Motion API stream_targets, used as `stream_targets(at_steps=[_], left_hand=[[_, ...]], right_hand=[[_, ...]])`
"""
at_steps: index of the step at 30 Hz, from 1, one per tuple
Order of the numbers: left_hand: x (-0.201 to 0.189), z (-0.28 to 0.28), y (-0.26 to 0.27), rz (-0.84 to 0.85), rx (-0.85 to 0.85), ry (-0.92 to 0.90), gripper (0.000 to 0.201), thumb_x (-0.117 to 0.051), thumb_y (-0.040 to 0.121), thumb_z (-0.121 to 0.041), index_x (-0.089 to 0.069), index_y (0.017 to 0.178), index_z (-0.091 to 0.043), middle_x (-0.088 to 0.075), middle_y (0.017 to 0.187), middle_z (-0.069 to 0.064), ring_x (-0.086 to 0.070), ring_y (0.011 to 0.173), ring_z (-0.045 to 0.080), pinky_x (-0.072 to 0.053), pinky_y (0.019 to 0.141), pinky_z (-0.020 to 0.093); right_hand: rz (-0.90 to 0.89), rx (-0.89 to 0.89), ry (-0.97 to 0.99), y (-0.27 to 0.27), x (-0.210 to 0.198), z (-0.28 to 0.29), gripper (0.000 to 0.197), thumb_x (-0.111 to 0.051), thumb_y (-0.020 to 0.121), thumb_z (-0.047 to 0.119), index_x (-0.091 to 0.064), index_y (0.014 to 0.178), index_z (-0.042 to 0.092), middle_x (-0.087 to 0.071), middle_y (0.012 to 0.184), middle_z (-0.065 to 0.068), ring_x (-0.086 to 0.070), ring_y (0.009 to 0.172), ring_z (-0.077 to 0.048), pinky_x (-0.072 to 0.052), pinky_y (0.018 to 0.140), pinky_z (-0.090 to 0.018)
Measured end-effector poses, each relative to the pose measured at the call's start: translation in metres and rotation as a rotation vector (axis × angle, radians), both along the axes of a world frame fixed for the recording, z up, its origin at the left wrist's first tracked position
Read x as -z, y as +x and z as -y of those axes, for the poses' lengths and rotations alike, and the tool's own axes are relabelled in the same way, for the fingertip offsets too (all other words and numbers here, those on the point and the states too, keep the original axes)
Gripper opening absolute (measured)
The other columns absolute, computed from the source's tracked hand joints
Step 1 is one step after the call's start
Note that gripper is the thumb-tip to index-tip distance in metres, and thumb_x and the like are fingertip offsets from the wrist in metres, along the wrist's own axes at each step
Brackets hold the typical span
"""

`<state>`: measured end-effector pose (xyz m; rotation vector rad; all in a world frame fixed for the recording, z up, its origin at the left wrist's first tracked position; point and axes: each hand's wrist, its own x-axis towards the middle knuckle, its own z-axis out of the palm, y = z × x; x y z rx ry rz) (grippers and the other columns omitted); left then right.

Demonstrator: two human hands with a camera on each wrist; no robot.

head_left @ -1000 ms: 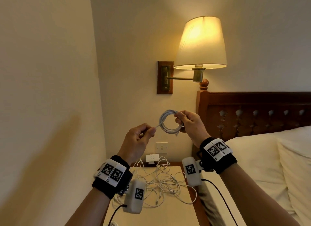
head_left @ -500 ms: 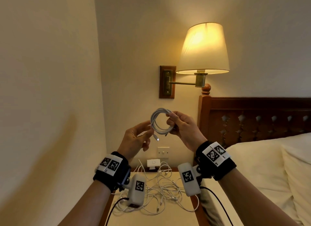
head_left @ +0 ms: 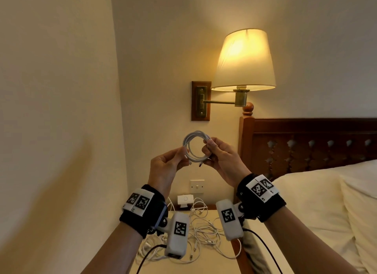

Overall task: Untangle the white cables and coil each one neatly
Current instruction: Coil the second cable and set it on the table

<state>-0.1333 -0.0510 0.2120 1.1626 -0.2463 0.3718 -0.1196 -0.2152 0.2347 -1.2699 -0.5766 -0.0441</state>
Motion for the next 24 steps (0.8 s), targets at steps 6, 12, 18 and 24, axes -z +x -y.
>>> stream_targets(at_steps=[6, 12, 18, 24], left_hand=[[0.002, 0.001, 0.000, 0.032, 0.139, -0.084, 0.035, -0.067, 0.080, -0.020, -0.068, 0.107, 0.002, -0.072, 0.098, 0.013, -0.060, 0.073, 0.010, -0.054, 0.069, 0.020], [0.007, -0.003, -0.002, -0.004, 0.407, -0.191, 0.026, -0.058, 0.086, -0.021, -0.066, 0.104, -0.003, -0.065, 0.088, 0.006, -0.052, 0.065, 0.008, -0.050, 0.061, 0.015], [0.009, -0.004, -0.001, 0.068, 0.251, -0.039, 0.030, -0.056, 0.088, -0.020, -0.066, 0.110, -0.002, -0.069, 0.090, 0.008, -0.051, 0.065, 0.011, -0.046, 0.060, 0.020], [-0.001, -0.010, -0.005, -0.145, 0.346, 0.003, 0.026, -0.047, 0.099, -0.012, -0.063, 0.116, 0.000, -0.070, 0.090, 0.004, -0.041, 0.056, 0.008, -0.037, 0.053, 0.019]], right_hand=[[-0.090, -0.104, 0.151, -0.002, 0.002, 0.001, 0.023, -0.035, 0.104, 0.020, -0.054, 0.106, 0.008, -0.044, 0.068, 0.002, -0.046, 0.064, -0.012, -0.051, 0.068, -0.026], [-0.053, -0.095, 0.089, -0.004, 0.001, 0.001, 0.024, -0.034, 0.104, 0.020, -0.054, 0.102, 0.008, -0.045, 0.067, 0.001, -0.045, 0.059, -0.010, -0.050, 0.062, -0.023], [-0.044, -0.046, 0.079, -0.002, 0.004, -0.002, 0.025, -0.035, 0.105, 0.021, -0.056, 0.102, 0.008, -0.045, 0.067, 0.001, -0.044, 0.059, -0.011, -0.047, 0.062, -0.024], [-0.032, -0.006, -0.027, -0.001, 0.010, 0.001, 0.024, -0.037, 0.104, 0.021, -0.057, 0.102, 0.009, -0.050, 0.068, 0.001, -0.043, 0.063, -0.013, -0.039, 0.066, -0.028]])
